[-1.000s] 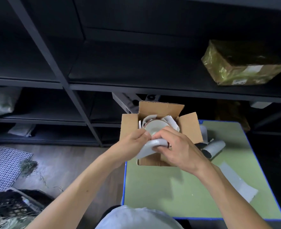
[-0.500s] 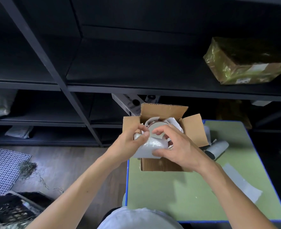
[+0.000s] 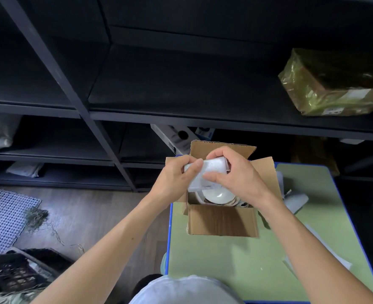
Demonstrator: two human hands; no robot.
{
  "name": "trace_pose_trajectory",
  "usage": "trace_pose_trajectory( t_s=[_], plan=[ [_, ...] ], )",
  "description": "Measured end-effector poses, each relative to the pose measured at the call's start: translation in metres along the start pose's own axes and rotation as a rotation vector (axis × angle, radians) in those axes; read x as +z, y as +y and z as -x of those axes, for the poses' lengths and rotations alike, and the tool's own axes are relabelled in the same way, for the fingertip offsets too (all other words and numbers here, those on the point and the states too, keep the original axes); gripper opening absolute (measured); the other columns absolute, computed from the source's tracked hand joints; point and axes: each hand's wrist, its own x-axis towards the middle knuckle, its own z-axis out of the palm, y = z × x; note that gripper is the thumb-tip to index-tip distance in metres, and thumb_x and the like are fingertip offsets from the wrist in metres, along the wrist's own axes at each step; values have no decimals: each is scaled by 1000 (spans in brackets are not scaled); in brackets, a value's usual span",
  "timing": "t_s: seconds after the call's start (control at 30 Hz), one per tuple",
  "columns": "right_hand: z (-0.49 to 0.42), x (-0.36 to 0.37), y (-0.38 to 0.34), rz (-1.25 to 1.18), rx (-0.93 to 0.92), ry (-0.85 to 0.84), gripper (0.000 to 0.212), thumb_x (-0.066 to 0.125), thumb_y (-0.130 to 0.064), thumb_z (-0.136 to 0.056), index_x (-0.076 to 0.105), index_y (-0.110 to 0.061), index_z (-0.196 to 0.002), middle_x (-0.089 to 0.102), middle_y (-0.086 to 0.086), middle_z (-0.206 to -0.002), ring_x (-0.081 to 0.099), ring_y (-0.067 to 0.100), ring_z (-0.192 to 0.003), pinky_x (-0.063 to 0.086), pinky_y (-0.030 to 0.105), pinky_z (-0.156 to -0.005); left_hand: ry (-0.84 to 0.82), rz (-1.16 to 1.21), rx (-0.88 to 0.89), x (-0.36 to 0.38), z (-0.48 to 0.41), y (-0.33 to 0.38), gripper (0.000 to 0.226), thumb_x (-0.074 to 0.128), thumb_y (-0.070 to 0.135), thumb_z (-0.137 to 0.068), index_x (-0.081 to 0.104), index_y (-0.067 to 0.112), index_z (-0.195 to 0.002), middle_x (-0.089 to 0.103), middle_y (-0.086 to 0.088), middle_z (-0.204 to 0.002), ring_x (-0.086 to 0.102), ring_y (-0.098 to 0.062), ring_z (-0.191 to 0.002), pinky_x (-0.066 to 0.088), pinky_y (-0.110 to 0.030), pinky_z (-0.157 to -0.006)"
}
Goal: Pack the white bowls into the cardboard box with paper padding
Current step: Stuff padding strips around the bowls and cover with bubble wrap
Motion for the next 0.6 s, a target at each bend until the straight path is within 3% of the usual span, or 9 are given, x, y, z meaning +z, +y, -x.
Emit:
trace_pose_trajectory(
  t_s=[0.13, 0.23, 0.33, 0.4, 0.5, 0.6],
  plan=[
    [-9, -8, -3, 18, -9, 38, 20, 79, -40, -81, 65, -32, -92, 66, -12, -88, 63, 6, -74, 53, 20, -57, -73, 30, 66, -2, -3, -6, 24, 61, 50, -93, 66, 29, -104, 68, 8, -92, 64, -6, -80, 52, -19, -67],
    [-13, -11, -2, 10, 20, 7, 19, 79, -38, -83, 67, -26, -93, 67, -8, -87, 63, 8, -73, 53, 21, -56, -81, 38, 78, -5, -7, -11, 19, 68, 44, -91, 64, 33, -106, 69, 8, -95, 65, -11, -85, 55, -28, -74],
    [-15, -8, 1, 26, 31, -6, 16, 78, -29, -84, 68, -28, -96, 68, -9, -90, 63, 11, -78, 54, 29, -68, -18, -66, 40, -4, -13, -13, 16, 71, 44, -88, 62, 35, -98, 67, 9, -88, 63, -8, -79, 54, -34, -70],
    [-17, -11, 2, 67, 30, 36, 16, 76, -24, -86, 67, -31, -97, 68, -12, -92, 63, 10, -81, 55, 34, -73, 41, -179, -18, 0, -15, -15, 17, 70, 48, -86, 61, 38, -96, 65, 13, -86, 59, -1, -79, 45, -24, -62],
    [-21, -20, 2, 252, 31, 123, 12, 67, -32, -91, 62, -38, -99, 67, -11, -90, 62, 7, -78, 50, 27, -65, 122, -352, -46, 9, -10, -20, 16, 67, 42, -88, 61, 36, -102, 60, 15, -88, 56, -2, -81, 36, -16, -59],
    [-24, -22, 1, 314, 8, 116, 12, 55, -33, -98, 58, -40, -106, 64, -10, -81, 66, 3, -59, 48, 19, -56, 149, -459, 66, 20, -1, -23, 15, 61, 29, -91, 62, 26, -106, 62, 11, -98, 56, -11, -88, 37, -17, -59]
  ],
)
